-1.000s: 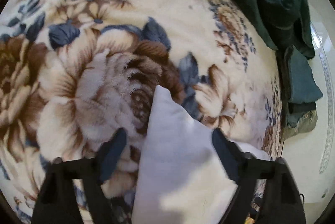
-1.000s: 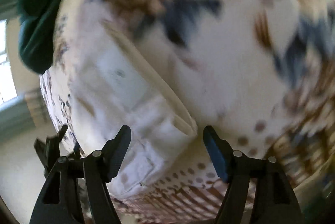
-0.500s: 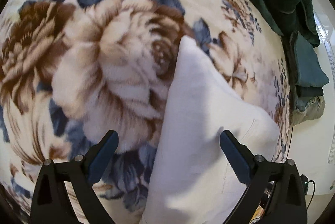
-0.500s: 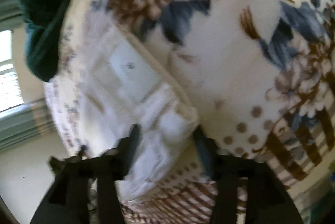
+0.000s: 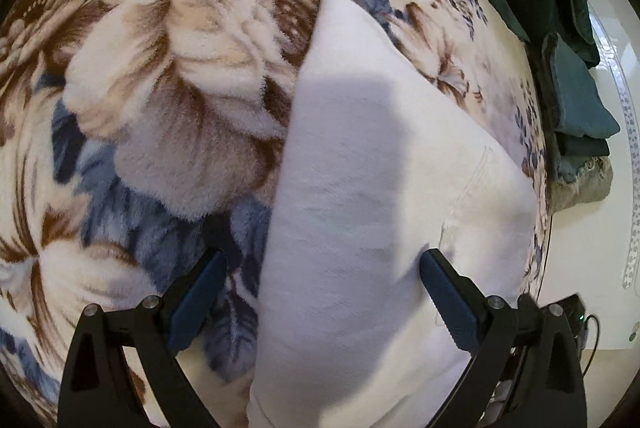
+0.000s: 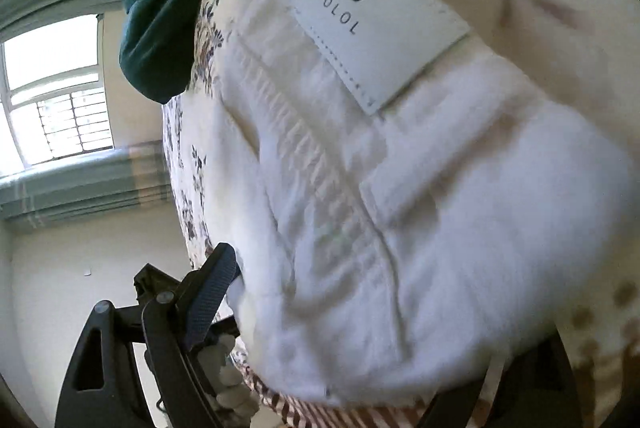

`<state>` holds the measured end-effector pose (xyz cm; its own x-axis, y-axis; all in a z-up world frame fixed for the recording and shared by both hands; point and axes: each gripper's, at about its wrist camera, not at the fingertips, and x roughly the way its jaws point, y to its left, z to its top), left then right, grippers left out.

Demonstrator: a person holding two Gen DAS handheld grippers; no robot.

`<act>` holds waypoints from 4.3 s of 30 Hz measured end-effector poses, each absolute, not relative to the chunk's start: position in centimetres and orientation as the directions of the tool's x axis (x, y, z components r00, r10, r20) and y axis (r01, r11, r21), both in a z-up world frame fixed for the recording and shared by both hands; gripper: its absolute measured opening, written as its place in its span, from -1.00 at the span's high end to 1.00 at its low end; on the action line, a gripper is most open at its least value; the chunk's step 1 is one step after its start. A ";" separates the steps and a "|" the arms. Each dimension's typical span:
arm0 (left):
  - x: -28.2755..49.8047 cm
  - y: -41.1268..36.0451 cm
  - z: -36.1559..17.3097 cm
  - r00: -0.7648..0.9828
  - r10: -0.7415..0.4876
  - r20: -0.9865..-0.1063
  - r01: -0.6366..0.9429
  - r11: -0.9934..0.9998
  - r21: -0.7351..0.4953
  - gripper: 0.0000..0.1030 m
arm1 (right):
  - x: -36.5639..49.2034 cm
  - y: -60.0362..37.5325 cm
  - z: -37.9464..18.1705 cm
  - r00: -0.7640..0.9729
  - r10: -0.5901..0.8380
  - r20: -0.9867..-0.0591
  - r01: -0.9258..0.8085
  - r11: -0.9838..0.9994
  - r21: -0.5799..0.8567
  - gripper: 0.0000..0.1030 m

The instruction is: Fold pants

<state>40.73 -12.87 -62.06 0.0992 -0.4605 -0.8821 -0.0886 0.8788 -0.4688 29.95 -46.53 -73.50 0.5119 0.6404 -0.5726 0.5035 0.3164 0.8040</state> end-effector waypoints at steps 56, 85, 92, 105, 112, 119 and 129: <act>63.3 25.0 -59.9 0.343 -0.338 -0.876 -0.220 0.878 -0.425 -0.34 | 62.9 -9.4 -64.9 0.297 0.349 -0.889 0.267 0.864 0.428 -0.42; 46.7 15.2 -32.1 0.543 0.009 -0.840 -0.084 0.995 -0.044 -0.87 | 43.6 -7.2 -28.7 0.578 -0.105 -0.809 0.100 0.993 -0.057 -1.00; 38.2 13.4 -23.0 0.623 0.007 -0.782 -0.061 0.997 -0.040 -0.87 | 33.9 -7.6 -16.8 0.667 -0.077 -0.741 0.044 0.997 -0.064 -1.00; 26.8 13.7 -10.8 0.729 0.039 -0.684 -0.076 0.997 -0.024 -0.87 | 20.6 -7.3 -2.3 0.759 -0.026 -0.650 -0.008 0.999 -0.049 -1.00; 23.8 14.1 -8.0 0.757 0.045 -0.652 -0.072 0.997 -0.015 -0.87 | 16.6 -7.2 1.7 0.781 -0.015 -0.624 -0.010 0.999 -0.036 -1.00; 22.4 14.3 -7.1 0.777 0.064 -0.626 -0.087 0.996 -0.006 -1.00 | 15.9 -7.0 2.4 0.784 -0.012 -0.621 -0.012 0.999 -0.035 -1.00; 21.9 13.9 -7.4 0.782 0.080 -0.618 -0.107 0.994 -0.007 -1.00 | 17.1 -7.6 2.0 0.786 -0.005 -0.619 -0.021 0.999 -0.035 -1.00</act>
<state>21.94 13.89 -7.45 0.7821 0.0800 -0.6180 -0.1069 0.9942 -0.0066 17.13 -7.58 1.95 0.7858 -0.0046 -0.6185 -0.0213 0.9992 -0.0346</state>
